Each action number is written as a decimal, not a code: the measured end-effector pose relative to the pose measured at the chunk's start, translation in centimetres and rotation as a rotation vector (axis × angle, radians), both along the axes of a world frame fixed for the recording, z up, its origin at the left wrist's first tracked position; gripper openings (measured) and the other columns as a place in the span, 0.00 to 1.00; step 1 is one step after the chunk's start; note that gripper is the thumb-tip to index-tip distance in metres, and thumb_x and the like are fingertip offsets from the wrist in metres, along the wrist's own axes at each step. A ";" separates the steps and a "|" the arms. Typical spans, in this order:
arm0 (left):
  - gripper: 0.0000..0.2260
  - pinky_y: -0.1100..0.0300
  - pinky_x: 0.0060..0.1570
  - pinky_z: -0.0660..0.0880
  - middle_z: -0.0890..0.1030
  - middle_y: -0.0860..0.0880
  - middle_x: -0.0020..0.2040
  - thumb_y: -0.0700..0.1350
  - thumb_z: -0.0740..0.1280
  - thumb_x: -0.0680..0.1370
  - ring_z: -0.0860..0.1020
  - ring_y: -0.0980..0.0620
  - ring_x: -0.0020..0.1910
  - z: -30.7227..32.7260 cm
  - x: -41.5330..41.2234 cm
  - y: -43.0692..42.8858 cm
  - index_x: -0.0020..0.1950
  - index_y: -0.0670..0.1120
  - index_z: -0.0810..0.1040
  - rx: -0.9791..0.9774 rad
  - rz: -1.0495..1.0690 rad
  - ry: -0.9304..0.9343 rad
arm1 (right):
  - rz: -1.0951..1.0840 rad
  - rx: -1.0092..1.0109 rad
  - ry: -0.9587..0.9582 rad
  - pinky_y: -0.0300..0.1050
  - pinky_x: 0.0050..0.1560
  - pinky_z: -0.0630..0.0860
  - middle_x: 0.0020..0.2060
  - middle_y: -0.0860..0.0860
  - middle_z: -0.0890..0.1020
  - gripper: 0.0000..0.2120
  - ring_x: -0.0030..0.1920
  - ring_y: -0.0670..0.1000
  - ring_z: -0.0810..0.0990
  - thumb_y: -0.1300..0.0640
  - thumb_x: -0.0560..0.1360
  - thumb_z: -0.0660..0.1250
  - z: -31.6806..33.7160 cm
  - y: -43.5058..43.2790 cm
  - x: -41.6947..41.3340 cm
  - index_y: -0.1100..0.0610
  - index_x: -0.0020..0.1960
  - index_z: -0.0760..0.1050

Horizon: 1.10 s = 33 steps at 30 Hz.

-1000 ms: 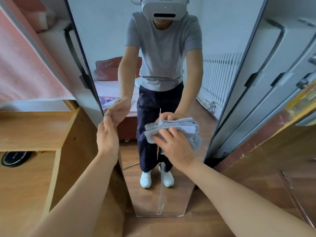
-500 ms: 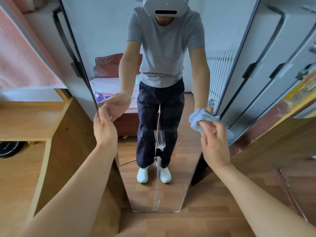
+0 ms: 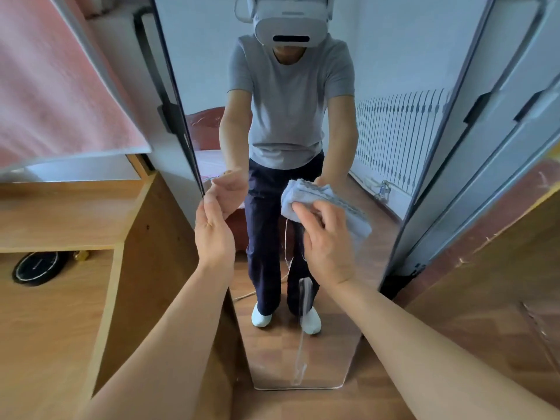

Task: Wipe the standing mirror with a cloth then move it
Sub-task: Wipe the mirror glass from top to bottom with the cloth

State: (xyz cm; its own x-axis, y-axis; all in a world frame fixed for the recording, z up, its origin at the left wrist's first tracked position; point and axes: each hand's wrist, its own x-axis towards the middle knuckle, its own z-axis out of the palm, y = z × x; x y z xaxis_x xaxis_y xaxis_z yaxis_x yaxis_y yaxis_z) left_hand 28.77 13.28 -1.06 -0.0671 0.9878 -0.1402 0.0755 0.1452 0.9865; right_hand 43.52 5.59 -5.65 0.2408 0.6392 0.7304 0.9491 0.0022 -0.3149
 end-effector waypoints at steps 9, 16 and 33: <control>0.24 0.51 0.63 0.71 0.79 0.51 0.59 0.61 0.49 0.77 0.77 0.54 0.58 -3.5 -0.7 0.4 0.64 0.51 0.73 0.131 -0.060 -0.083 | 0.167 0.004 -0.243 0.52 0.39 0.73 0.48 0.54 0.73 0.16 0.43 0.58 0.71 0.61 0.73 0.63 -1.8 3.6 -5.2 0.53 0.59 0.77; 0.22 0.52 0.62 0.72 0.77 0.48 0.61 0.58 0.50 0.80 0.76 0.51 0.59 -5.0 -0.2 0.0 0.67 0.48 0.71 0.229 -0.004 -0.146 | 0.289 -0.052 -0.341 0.54 0.42 0.76 0.51 0.57 0.79 0.20 0.47 0.62 0.74 0.64 0.64 0.72 -4.3 3.5 -6.9 0.58 0.57 0.79; 0.22 0.47 0.59 0.71 0.77 0.44 0.55 0.57 0.50 0.78 0.75 0.44 0.54 -12.3 0.8 0.9 0.61 0.45 0.73 0.415 0.114 -0.174 | -0.099 0.292 -0.334 0.51 0.43 0.73 0.52 0.58 0.77 0.17 0.49 0.59 0.68 0.66 0.70 0.65 -8.7 0.4 0.4 0.53 0.56 0.80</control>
